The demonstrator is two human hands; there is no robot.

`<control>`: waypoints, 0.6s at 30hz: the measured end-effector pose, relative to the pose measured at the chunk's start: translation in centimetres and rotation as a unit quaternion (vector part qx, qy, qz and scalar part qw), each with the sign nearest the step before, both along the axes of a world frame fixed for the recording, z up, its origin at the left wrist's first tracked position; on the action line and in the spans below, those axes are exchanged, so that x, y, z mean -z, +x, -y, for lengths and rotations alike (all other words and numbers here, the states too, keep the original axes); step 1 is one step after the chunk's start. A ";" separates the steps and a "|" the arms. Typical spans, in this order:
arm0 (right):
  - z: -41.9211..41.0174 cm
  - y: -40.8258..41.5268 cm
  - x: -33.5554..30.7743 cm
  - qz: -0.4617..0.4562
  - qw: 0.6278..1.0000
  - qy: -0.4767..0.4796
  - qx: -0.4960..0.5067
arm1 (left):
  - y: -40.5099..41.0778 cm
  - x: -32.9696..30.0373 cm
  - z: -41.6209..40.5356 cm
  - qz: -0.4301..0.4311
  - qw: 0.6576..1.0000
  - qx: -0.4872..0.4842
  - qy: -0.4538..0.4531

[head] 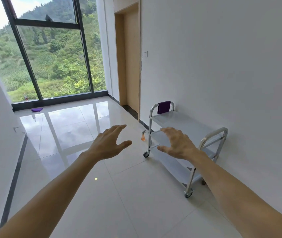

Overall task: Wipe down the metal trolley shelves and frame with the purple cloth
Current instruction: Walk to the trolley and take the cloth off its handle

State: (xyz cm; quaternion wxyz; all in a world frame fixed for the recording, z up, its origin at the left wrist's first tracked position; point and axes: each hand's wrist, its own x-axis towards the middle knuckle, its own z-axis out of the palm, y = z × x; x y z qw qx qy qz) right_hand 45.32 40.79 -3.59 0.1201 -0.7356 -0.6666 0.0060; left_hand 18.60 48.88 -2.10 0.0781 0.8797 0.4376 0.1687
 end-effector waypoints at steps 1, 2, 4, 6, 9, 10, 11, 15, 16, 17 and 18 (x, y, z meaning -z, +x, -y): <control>-1.5 0.6 0.1 0.003 1.000 -0.003 -0.005 | 0.6 0.1 -1.3 0.000 1.000 -0.002 -0.001; -3.0 1.2 0.3 0.004 1.000 -0.004 -0.009 | 1.2 0.3 -2.6 0.001 1.000 -0.005 -0.002; -6.1 2.3 0.7 -0.002 1.000 -0.006 -0.013 | 2.3 0.4 -5.4 0.003 1.000 -0.011 -0.002; -9.3 3.2 1.1 -0.005 1.000 -0.007 -0.016 | 3.2 0.6 -8.4 0.003 1.000 -0.016 -0.004; -14.3 4.3 1.8 -0.003 1.000 -0.007 -0.019 | 4.2 1.1 -13.4 0.003 1.000 -0.015 -0.003; -16.0 4.6 2.1 -0.003 1.000 -0.007 -0.018 | 4.5 1.3 -15.2 0.005 1.000 -0.014 -0.002; -17.8 4.9 2.4 -0.005 1.000 -0.006 -0.016 | 4.8 1.5 -17.0 0.007 1.000 -0.013 -0.001; -25.1 5.9 3.2 -0.009 1.000 -0.008 -0.001 | 6.2 2.1 -25.1 0.010 1.000 -0.001 -0.011; -27.0 6.1 3.2 -0.008 1.000 -0.009 0.003 | 6.6 2.2 -27.2 0.014 1.000 0.005 -0.016; -28.9 6.3 3.2 -0.010 1.000 -0.010 0.007 | 7.1 2.2 -29.4 0.019 1.000 0.011 -0.021; -30.8 6.6 3.1 -0.014 1.000 -0.010 0.013 | 7.5 2.1 -31.5 0.023 0.999 0.017 -0.025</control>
